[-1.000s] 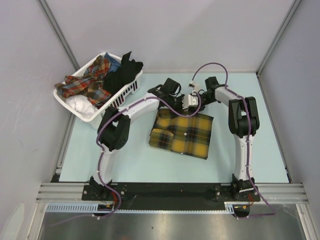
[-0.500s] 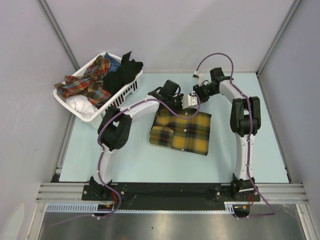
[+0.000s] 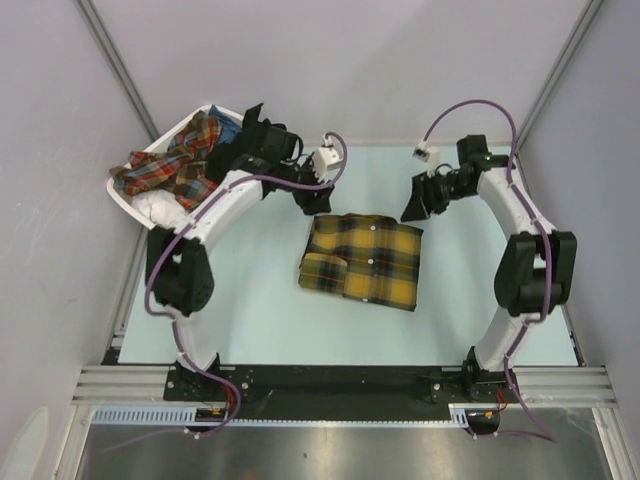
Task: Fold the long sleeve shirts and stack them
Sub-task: Fold the shirt
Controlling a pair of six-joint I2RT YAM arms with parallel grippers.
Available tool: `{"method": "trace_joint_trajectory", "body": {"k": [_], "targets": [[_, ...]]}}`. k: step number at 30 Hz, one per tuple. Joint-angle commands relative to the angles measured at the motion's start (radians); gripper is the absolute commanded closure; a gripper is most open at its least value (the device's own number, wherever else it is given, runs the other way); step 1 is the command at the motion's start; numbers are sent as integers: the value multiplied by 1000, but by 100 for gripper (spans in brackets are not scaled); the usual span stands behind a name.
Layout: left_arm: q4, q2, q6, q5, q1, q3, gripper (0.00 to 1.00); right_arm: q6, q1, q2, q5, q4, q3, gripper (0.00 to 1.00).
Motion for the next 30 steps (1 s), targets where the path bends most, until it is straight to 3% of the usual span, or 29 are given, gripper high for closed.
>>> {"method": "trace_joint_trajectory", "body": {"k": [1,4,8,17,21,24,27,30], "targets": [[-202,-185,-80,273,-65,-162,33,4,126,-177,-155,-62,-211,46],[-203,-214,-129,335,-87,-277,34,44,200,-220,-180,-2,-347,50],[-196,-115,-227,350,-93,-305,37,106,234,-177,-177,128,-461,54],[21,58,-435,71,66,-383,38,163,223,142,-84,289,-285,57],[36,116,-453,56,114,-364,37,180,232,174,-53,306,-266,53],[44,85,-415,80,119,-387,35,191,219,136,-56,294,-245,49],[51,-57,-331,111,119,-442,31,188,168,47,-93,208,-194,45],[47,-214,-254,176,108,-441,21,180,99,-42,-148,147,-202,41]]}}
